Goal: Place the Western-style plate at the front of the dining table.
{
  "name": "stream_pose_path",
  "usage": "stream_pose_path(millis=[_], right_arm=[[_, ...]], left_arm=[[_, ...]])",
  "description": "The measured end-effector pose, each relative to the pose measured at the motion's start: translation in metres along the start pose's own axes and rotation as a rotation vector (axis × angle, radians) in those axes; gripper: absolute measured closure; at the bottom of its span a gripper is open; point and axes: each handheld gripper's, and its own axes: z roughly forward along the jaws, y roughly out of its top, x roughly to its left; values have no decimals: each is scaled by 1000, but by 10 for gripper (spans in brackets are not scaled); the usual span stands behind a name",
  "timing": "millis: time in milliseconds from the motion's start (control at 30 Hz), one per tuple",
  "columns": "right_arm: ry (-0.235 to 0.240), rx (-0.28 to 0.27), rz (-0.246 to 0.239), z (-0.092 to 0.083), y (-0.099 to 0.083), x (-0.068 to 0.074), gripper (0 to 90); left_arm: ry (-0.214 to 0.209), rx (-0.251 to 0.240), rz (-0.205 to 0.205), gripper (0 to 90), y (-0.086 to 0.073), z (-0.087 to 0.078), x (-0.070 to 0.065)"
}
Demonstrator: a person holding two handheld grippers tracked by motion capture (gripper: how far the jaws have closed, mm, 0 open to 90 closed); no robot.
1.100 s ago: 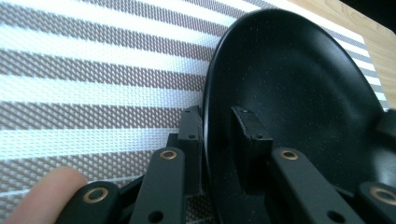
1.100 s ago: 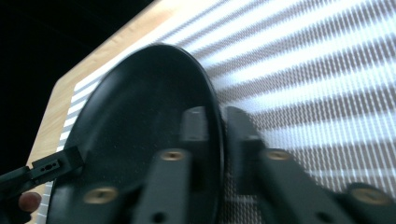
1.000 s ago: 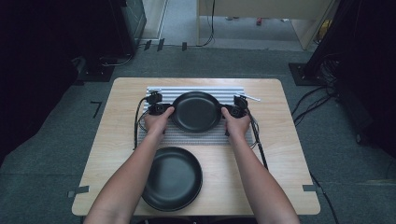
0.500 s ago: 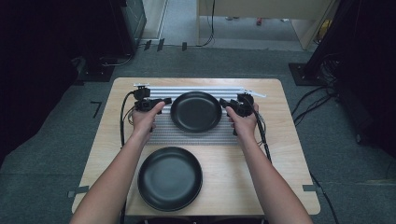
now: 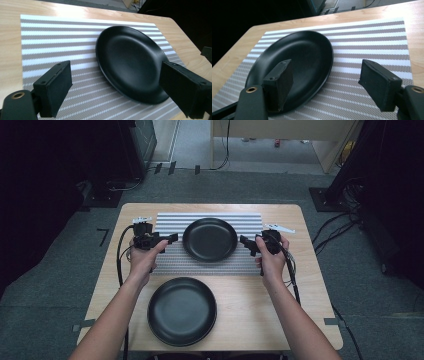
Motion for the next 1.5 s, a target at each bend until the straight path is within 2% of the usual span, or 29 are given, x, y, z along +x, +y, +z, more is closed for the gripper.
stream_pose_path(millis=[67,167,333,367,500,700,733,800,833,1133,1500], right_arm=[[-3,-3,-9,-5,-3,-1,264],[2,-3,-18,-13,-7,-3,261],[13,11,-39,-30,-17,-5,247],[13,11,-39,-30,-17,-5,247],[2,9,-80,-45,-25,-7,239],[-20,-1,-118,-62,-34,-9,237],[-21,-3,-119,-69,-38,-11,237],[-21,-4,-121,-72,-39,-12,237],[-26,-10,-124,-80,-44,-15,236],[-41,-21,-125,-107,-58,-28,236],[-61,-44,-97,-145,-73,-49,239]], left_arm=[[5,0,1,103,-6,-6,3],[-17,-12,-17,98,-17,-17,9],[-29,-38,-34,97,-36,-36,15],[-29,-38,-34,97,-36,-36,15],[-38,-54,-36,97,-48,-49,19],[-12,-67,-20,97,-62,-62,22],[-7,-71,-19,97,-65,-64,23],[9,-73,-9,97,-71,-68,25],[12,-77,-13,98,-75,-72,26],[10,-93,-34,98,-95,-90,29],[59,-100,-37,98,-118,-111,38]])
